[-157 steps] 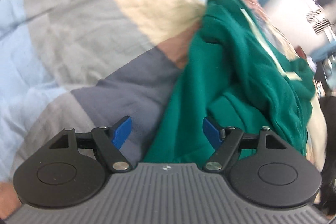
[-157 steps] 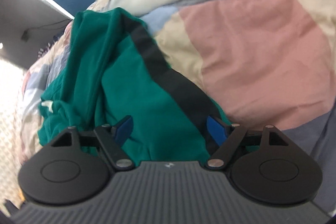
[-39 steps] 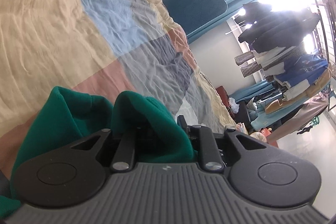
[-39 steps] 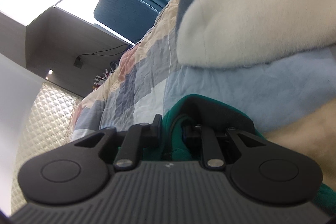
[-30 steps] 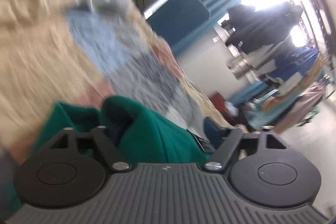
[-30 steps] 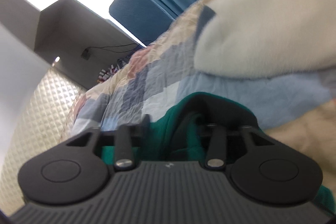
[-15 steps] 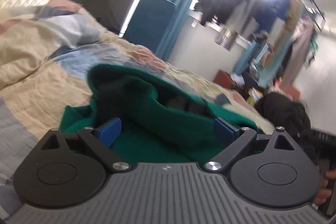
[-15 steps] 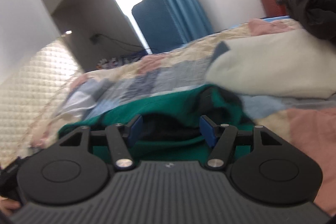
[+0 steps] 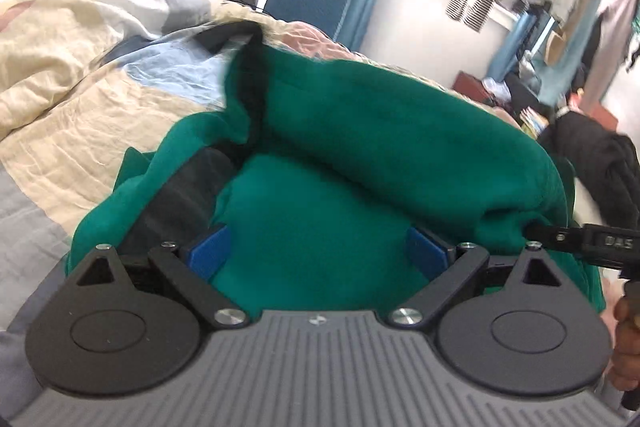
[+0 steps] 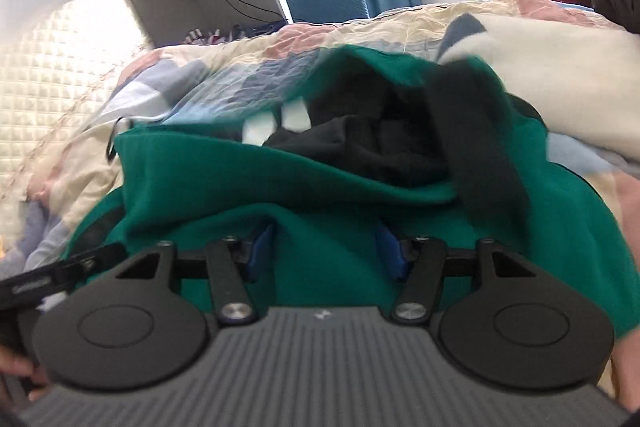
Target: Fold large clothes
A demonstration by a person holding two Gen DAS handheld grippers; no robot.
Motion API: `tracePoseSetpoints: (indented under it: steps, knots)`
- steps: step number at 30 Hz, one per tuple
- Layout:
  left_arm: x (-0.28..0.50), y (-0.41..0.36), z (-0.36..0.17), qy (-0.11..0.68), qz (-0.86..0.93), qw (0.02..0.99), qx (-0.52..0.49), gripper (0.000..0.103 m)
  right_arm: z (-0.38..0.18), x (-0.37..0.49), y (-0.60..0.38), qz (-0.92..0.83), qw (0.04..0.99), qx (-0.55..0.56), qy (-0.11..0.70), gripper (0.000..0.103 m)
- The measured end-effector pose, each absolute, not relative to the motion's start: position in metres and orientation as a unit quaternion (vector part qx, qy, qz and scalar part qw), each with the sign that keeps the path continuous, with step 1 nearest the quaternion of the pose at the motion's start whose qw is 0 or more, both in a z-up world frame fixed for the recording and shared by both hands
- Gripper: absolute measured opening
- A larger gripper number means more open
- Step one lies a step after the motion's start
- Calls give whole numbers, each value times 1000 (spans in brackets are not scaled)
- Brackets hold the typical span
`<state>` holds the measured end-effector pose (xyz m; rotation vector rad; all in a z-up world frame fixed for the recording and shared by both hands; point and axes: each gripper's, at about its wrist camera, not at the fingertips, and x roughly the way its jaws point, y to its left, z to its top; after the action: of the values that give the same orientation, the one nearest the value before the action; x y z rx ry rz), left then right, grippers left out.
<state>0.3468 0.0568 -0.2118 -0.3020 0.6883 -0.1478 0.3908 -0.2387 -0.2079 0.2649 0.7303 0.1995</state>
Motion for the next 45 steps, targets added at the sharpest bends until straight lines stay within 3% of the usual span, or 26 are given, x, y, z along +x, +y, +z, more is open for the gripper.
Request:
tracePoseSetpoints:
  steps: [13,21,25,33,35,37,45]
  knots:
    - [372,81,-205,305,-40,936,-172,96,-241,519,-243,47,917,135,372,56]
    - [410,114,-217,311,5,934,-179,96,-263,542,-252,38,920,112,373,57]
    - [422,128,-230,331,24,921,-202,95,-273,546,-268,32,916,155,368,57]
    - [423,138,-238,342,24,910,-234,95,-247,513,-280,26,924,138,355,58]
    - [422,138,-238,343,28,909,-234,95,-236,501,-283,24,932,123,342,67]
    - [420,136,-237,345,36,910,-229,95,-224,488,-286,18,941,108,322,88]
    - [419,133,-242,355,40,905,-229,86,-233,470,-306,-18,935,57,351,89]
